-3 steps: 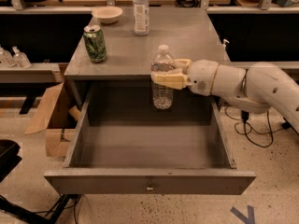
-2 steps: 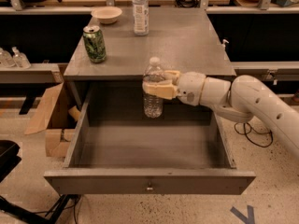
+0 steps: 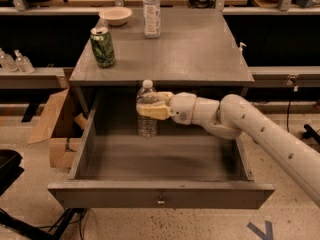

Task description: Place water bottle into top drawer

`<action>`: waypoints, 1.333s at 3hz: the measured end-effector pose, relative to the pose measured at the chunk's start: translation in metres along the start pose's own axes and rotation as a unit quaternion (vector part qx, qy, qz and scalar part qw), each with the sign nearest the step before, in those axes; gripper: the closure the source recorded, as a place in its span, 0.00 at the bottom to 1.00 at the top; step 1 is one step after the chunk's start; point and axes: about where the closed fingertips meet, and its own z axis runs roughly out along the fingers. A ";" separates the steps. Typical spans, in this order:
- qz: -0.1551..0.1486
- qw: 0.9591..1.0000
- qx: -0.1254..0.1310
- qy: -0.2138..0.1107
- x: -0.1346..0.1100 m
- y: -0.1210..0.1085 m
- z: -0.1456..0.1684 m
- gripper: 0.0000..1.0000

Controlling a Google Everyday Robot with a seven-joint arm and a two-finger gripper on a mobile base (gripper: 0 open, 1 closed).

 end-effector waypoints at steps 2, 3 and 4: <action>0.026 0.999 -0.035 0.016 0.054 0.007 0.053 1.00; 0.027 0.998 -0.036 0.033 0.071 0.011 0.065 1.00; 0.017 0.999 -0.006 0.038 0.090 0.016 0.066 0.97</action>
Offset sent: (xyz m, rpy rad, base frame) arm 0.0082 0.0731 -0.0837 -0.0238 0.0879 0.0958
